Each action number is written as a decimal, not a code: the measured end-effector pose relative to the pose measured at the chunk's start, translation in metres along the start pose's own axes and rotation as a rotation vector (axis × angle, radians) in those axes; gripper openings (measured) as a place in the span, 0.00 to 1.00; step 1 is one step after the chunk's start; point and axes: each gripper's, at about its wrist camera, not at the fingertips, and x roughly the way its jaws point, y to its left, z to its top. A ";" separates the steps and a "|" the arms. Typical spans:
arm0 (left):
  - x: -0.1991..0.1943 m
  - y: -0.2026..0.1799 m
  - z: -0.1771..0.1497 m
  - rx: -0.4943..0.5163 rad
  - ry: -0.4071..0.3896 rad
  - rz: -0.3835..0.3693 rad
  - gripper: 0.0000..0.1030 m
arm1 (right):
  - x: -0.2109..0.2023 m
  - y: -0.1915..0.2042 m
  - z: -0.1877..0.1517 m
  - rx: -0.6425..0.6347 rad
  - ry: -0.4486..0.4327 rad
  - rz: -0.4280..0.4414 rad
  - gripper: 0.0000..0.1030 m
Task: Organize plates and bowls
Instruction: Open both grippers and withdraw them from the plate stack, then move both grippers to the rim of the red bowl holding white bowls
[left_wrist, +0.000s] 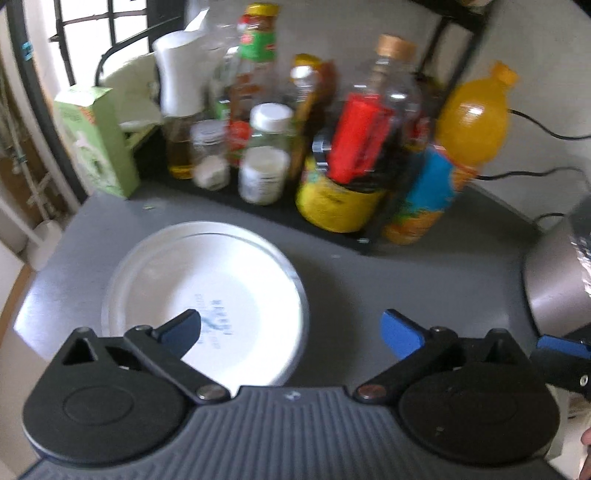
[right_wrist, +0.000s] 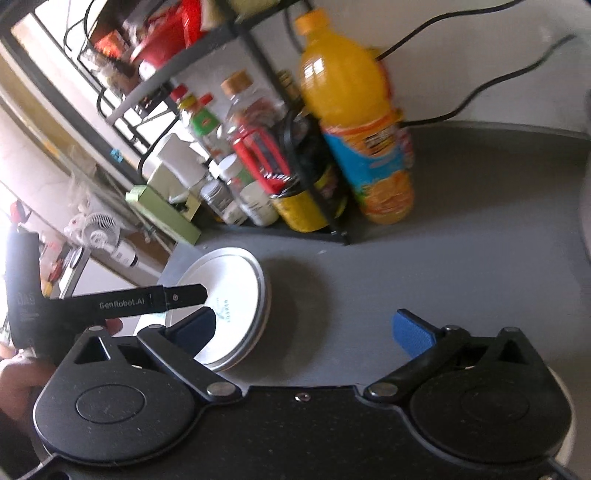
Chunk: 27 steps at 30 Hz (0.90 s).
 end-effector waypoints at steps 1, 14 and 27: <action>-0.001 -0.007 -0.003 0.007 -0.005 -0.007 1.00 | -0.007 -0.005 -0.002 0.007 -0.012 -0.003 1.00; -0.006 -0.085 -0.037 0.075 0.029 -0.076 1.00 | -0.068 -0.078 -0.036 0.105 -0.097 -0.070 1.00; -0.008 -0.132 -0.059 0.159 0.117 -0.170 1.00 | -0.093 -0.106 -0.064 0.169 -0.096 -0.170 1.00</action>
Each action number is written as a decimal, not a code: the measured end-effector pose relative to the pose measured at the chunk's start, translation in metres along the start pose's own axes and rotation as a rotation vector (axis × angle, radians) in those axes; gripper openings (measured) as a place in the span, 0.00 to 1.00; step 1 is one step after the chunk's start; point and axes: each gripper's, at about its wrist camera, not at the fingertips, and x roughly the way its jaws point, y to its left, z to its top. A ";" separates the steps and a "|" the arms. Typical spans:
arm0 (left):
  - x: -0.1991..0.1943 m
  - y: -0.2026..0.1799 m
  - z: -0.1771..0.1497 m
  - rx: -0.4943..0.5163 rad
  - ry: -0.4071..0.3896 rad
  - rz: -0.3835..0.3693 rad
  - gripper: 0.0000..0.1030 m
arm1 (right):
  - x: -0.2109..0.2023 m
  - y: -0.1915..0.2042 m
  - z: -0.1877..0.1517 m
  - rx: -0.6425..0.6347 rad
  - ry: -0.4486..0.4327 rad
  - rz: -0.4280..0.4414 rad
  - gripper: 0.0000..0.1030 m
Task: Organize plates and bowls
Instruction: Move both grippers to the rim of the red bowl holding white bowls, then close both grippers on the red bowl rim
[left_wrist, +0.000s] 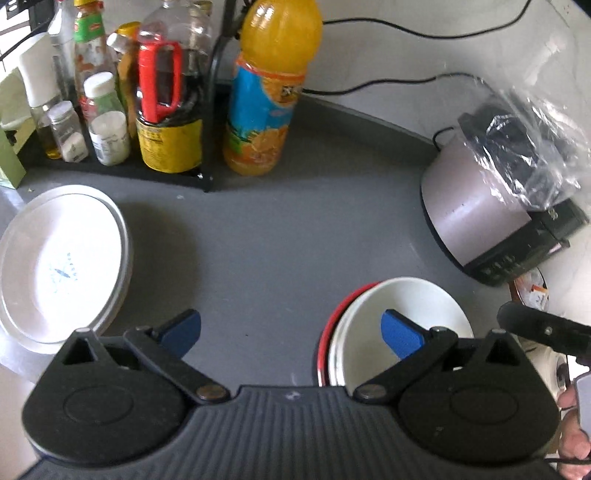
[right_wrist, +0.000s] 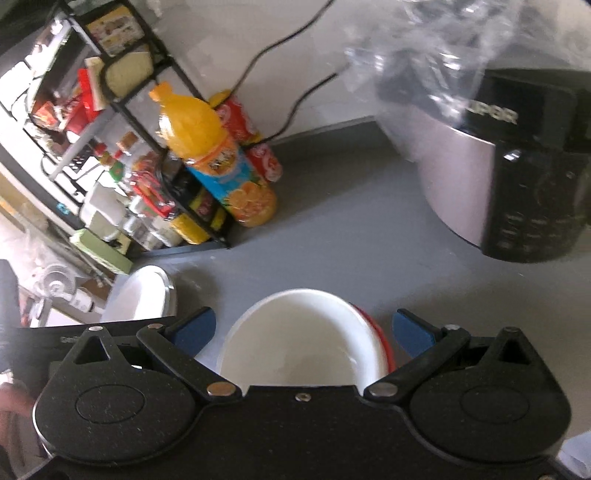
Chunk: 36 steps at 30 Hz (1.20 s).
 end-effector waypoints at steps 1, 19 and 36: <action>0.002 -0.002 0.000 0.003 0.004 0.007 1.00 | 0.000 -0.004 -0.002 0.005 0.001 -0.012 1.00; 0.040 -0.015 -0.019 -0.007 0.093 0.039 0.95 | 0.039 -0.068 -0.038 0.227 0.125 0.000 0.79; 0.092 0.007 -0.031 -0.190 0.259 -0.095 0.45 | 0.062 -0.066 -0.045 0.260 0.214 -0.003 0.51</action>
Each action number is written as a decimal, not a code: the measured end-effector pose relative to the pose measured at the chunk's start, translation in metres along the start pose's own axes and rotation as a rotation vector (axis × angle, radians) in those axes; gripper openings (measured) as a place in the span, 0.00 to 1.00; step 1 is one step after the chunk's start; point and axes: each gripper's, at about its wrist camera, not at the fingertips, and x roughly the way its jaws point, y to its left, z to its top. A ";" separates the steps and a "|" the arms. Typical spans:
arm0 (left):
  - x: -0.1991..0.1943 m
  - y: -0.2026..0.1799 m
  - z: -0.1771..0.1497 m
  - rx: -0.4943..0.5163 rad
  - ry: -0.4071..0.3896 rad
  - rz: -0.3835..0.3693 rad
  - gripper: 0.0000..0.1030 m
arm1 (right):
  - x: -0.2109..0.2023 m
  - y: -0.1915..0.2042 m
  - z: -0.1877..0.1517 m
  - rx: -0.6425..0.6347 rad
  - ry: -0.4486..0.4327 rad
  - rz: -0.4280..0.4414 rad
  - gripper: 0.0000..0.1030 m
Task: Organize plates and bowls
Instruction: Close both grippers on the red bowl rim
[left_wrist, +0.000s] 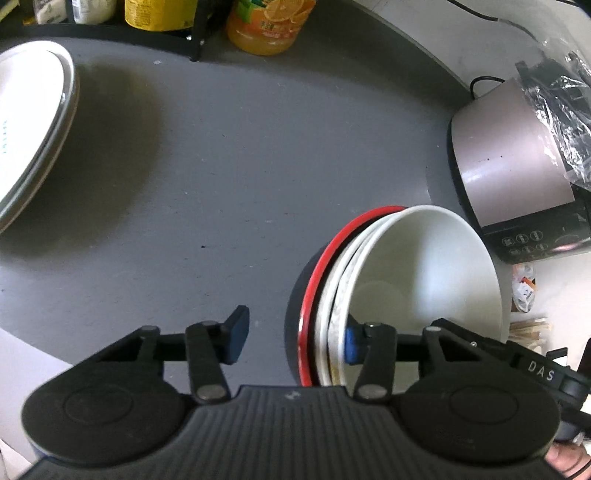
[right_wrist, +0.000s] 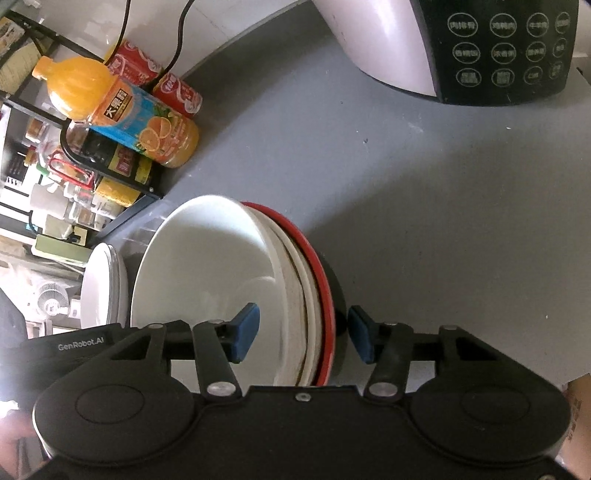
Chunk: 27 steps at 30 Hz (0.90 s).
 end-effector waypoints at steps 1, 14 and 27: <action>0.001 0.000 0.001 -0.004 0.006 -0.010 0.42 | 0.001 0.000 0.001 0.001 0.002 -0.001 0.51; 0.011 -0.006 0.005 0.073 0.048 -0.059 0.29 | 0.012 -0.020 0.008 0.078 0.048 0.018 0.35; 0.009 -0.007 0.002 0.102 0.058 -0.062 0.28 | 0.011 -0.013 0.002 0.056 0.041 0.004 0.31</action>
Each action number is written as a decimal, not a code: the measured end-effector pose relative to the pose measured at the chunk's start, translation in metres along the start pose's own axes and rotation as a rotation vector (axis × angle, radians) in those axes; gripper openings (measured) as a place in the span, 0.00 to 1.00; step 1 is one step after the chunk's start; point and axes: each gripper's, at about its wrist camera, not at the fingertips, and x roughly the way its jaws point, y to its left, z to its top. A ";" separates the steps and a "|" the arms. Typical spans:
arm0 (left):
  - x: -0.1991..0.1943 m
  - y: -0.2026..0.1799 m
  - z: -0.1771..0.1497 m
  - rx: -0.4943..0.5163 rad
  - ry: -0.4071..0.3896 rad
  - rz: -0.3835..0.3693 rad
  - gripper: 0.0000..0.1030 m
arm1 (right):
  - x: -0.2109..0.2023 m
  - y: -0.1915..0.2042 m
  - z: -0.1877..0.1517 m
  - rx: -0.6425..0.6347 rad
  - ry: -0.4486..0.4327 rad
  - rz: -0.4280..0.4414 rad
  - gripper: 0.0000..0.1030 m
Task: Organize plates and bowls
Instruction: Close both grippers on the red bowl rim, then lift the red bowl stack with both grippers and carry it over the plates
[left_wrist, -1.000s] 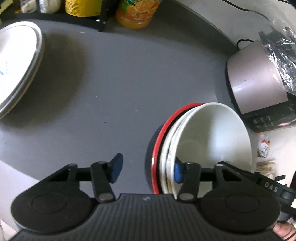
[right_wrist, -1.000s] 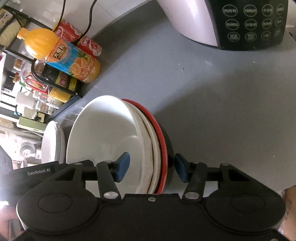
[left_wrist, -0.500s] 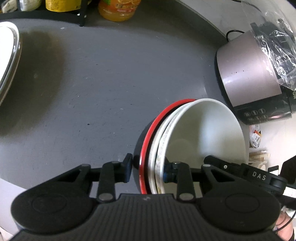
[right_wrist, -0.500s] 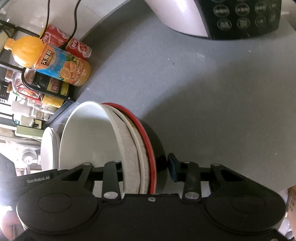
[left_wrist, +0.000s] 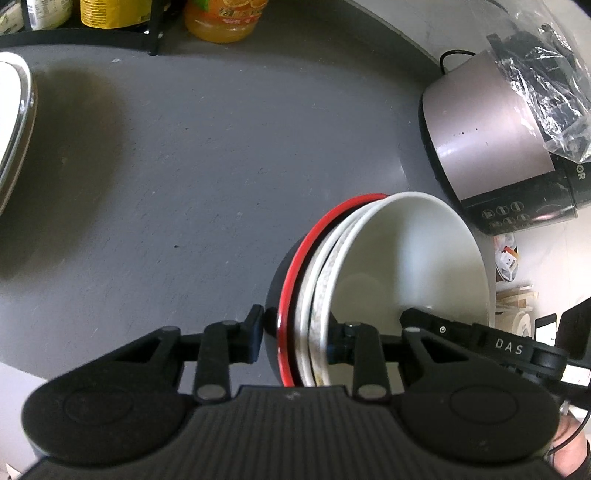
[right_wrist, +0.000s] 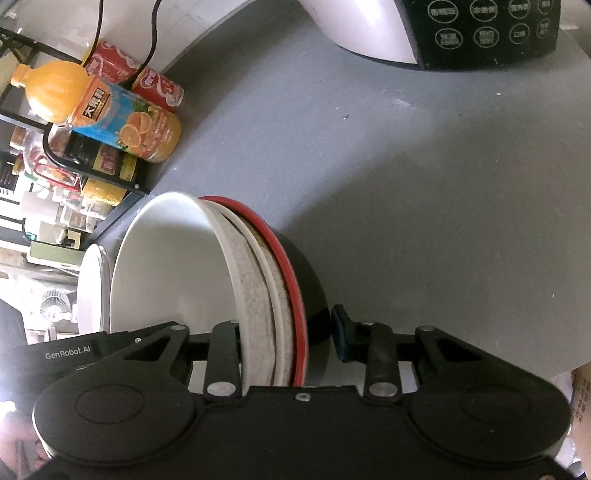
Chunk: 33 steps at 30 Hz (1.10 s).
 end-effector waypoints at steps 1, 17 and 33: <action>-0.001 0.000 0.000 -0.003 -0.002 0.000 0.28 | 0.000 0.002 0.000 -0.003 0.001 0.000 0.31; -0.029 0.024 0.009 -0.041 -0.043 -0.009 0.28 | 0.000 0.044 0.004 -0.051 -0.009 -0.006 0.31; -0.083 0.082 0.050 -0.001 -0.074 -0.002 0.28 | 0.022 0.130 -0.006 -0.061 -0.033 0.015 0.31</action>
